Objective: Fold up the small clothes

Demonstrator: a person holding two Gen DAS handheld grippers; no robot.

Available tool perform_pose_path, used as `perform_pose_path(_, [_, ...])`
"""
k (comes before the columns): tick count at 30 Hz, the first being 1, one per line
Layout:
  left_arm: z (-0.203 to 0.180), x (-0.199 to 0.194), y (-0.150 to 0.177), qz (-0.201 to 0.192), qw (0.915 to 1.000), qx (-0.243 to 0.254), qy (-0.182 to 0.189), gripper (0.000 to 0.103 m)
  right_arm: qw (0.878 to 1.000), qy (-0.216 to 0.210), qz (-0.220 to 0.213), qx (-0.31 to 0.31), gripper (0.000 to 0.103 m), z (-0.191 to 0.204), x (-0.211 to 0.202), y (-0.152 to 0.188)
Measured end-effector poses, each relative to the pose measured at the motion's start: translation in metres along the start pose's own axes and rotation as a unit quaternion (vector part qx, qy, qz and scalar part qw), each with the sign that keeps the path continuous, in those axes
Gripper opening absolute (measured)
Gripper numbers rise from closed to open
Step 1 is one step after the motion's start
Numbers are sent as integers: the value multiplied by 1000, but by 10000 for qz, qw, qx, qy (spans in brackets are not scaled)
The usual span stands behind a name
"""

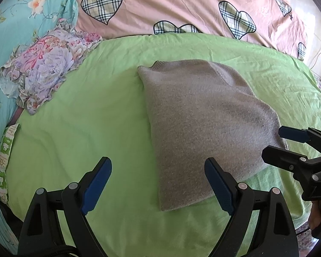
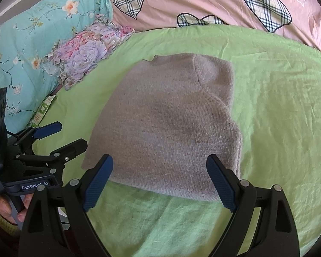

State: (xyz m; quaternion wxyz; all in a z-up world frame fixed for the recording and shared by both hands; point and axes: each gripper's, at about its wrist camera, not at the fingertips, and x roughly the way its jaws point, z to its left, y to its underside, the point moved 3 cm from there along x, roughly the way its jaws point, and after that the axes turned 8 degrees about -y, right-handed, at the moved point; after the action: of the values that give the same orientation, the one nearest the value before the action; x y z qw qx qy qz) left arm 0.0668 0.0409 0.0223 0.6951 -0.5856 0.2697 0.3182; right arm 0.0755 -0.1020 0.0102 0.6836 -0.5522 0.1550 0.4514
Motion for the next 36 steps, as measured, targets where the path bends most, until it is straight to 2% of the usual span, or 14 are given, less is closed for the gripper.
perform_pose_path(12, [1, 2, -4, 40, 9999, -60, 95, 89, 10000, -4, -10, 9, 89, 1, -1, 0])
perform_pose_path(19, [7, 3, -13, -42, 9999, -105, 24, 89, 10000, 11, -44, 7, 89, -1, -4, -8])
perform_pose_path(36, [3, 7, -15, 78, 9998, -142, -107, 89, 9999, -110, -96, 43, 90, -10, -2, -13])
